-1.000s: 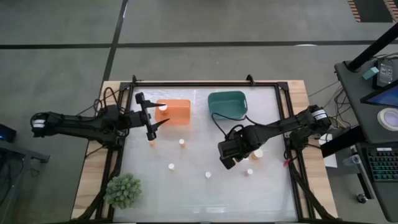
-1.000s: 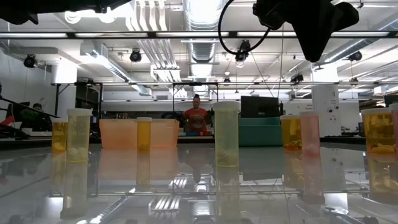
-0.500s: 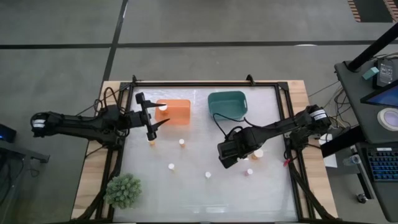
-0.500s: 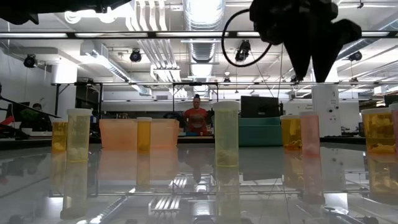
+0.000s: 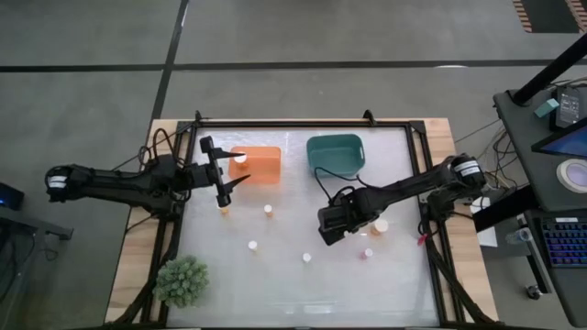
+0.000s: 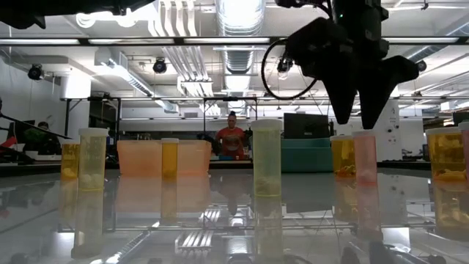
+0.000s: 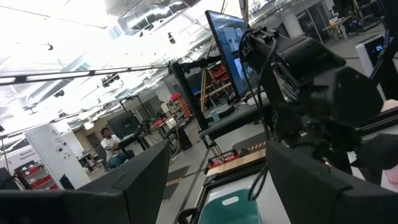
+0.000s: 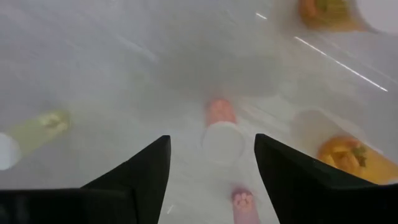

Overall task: Pick and place medicine bottles into bin by pill shape (circle, oval)
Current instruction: Put the top pink pill bottle into the green bin

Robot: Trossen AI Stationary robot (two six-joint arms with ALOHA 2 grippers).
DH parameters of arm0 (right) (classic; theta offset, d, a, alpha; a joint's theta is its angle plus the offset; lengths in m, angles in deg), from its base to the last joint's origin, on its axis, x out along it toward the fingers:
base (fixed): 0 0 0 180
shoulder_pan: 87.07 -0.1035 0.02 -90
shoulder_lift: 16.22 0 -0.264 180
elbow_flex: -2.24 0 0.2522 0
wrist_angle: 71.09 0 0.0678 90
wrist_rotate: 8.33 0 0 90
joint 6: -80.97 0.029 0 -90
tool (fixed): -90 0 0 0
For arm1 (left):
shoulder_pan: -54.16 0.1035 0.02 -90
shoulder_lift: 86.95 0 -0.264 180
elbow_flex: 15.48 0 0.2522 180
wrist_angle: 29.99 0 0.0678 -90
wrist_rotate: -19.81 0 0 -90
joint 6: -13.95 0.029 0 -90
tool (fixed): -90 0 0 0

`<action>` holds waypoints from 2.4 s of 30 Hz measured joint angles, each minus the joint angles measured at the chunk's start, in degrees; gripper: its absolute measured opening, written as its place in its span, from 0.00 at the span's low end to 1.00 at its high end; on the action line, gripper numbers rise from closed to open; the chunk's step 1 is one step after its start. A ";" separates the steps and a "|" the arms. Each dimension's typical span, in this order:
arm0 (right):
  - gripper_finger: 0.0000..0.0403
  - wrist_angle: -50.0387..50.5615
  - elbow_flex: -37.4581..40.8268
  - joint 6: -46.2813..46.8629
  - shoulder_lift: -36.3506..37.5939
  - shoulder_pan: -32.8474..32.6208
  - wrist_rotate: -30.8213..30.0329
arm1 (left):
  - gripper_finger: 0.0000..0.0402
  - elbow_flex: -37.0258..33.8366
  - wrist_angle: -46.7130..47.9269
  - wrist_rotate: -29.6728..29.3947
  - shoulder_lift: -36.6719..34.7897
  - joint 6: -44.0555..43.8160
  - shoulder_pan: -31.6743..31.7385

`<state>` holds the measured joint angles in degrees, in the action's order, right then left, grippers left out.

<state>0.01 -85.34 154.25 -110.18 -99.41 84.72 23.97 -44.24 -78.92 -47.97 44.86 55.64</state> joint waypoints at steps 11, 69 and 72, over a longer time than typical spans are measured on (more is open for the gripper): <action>0.55 -1.15 0.26 -0.04 -3.35 0.00 1.87 | 0.63 -0.02 0.00 -0.04 0.00 0.00 0.00; 0.28 -0.59 -12.09 -6.86 -3.21 4.08 3.21 | 0.63 -0.09 -0.02 -0.07 0.00 0.00 0.02; 0.27 -0.48 -14.63 -10.71 -3.21 6.51 3.19 | 0.63 -0.09 -0.02 -0.07 0.00 0.00 0.00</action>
<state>-0.47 -99.97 143.54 -113.39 -92.90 87.91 23.89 -44.26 -78.99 -47.97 44.86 55.64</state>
